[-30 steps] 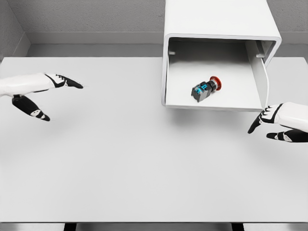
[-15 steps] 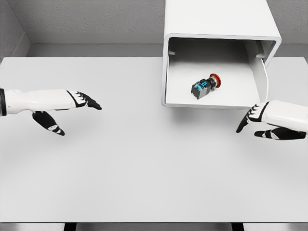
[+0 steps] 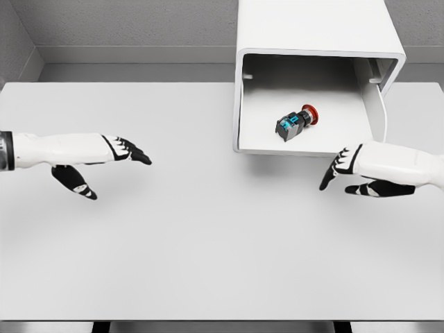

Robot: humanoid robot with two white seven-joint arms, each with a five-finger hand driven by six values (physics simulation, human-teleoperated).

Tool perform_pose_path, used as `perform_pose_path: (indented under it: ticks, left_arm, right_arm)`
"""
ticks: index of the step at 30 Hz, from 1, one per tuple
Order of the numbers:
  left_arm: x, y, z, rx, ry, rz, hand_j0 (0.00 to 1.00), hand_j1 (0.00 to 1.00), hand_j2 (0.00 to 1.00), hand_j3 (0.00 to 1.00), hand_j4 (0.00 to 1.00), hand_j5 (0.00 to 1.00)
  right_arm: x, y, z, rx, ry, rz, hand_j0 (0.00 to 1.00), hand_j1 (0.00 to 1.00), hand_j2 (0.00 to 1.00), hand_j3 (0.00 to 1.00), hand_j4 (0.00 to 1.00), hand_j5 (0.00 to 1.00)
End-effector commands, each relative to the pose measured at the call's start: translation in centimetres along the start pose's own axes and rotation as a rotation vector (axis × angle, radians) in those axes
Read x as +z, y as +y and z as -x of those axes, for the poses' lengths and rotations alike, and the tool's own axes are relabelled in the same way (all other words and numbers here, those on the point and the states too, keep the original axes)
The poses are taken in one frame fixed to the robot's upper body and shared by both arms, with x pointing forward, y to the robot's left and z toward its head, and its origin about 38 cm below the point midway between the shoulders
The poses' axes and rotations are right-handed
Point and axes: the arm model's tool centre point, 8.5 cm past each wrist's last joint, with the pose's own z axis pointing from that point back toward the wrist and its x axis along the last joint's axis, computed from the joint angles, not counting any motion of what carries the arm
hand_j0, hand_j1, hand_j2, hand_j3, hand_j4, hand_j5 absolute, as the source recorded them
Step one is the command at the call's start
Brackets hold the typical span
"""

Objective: Slide open multi-storey tabletop storage cabinets and put open load switch and slide close multi-storey tabletop storage cabinets

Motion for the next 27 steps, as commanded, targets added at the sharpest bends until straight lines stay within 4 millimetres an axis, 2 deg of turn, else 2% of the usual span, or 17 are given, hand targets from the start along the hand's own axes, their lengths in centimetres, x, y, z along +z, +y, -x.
perform_pose_path:
  ticks: [1, 2, 4, 13, 21, 23, 27]
  left_arm:
    - [-0.2, -0.1, -0.3, 0.004, -0.011, 0.004, 1.00, 1.00, 1.00, 1.00, 1.00, 1.00]
    - [-0.2, -0.1, -0.3, 0.004, -0.011, 0.004, 1.00, 1.00, 1.00, 1.00, 1.00, 1.00]
    - [-0.2, -0.1, -0.3, 0.004, -0.011, 0.004, 1.00, 1.00, 1.00, 1.00, 1.00, 1.00]
    - [-0.3, -0.2, -0.3, 0.005, -0.012, 0.006, 1.00, 1.00, 1.00, 1.00, 1.00, 1.00]
    - [-0.4, -0.4, -0.5, 0.005, -0.018, 0.012, 1.00, 1.00, 1.00, 1.00, 1.00, 1.00]
    - [-0.4, -0.4, -0.5, 0.005, -0.018, 0.012, 1.00, 1.00, 1.00, 1.00, 1.00, 1.00]
    - [-0.6, -0.5, -0.5, 0.006, -0.022, 0.015, 1.00, 1.00, 1.00, 1.00, 1.00, 1.00]
  right_arm:
    - [-0.2, 0.4, 0.5, -0.022, 0.006, 0.008, 0.62, 0.62, 0.62, 0.62, 0.62, 0.62]
    - [-0.1, 0.2, 0.7, -0.022, 0.011, 0.012, 0.62, 0.62, 0.62, 0.62, 0.62, 0.62]
    - [-1.4, 0.4, 0.6, -0.008, -0.008, -0.001, 0.62, 0.62, 0.62, 0.62, 0.62, 0.62]
    - [-3.3, -0.5, 3.3, -0.026, 0.021, 0.024, 0.63, 0.63, 0.63, 0.63, 0.63, 0.63]
    - [-3.3, -1.7, 5.4, -0.045, 0.064, 0.061, 0.64, 0.64, 0.64, 0.64, 0.64, 0.64]
    - [-3.2, -2.6, 6.0, -0.039, 0.077, 0.080, 0.64, 0.64, 0.64, 0.64, 0.64, 0.64]
    - [-4.0, -2.8, 6.5, -0.049, 0.077, 0.077, 0.64, 0.64, 0.64, 0.64, 0.64, 0.64]
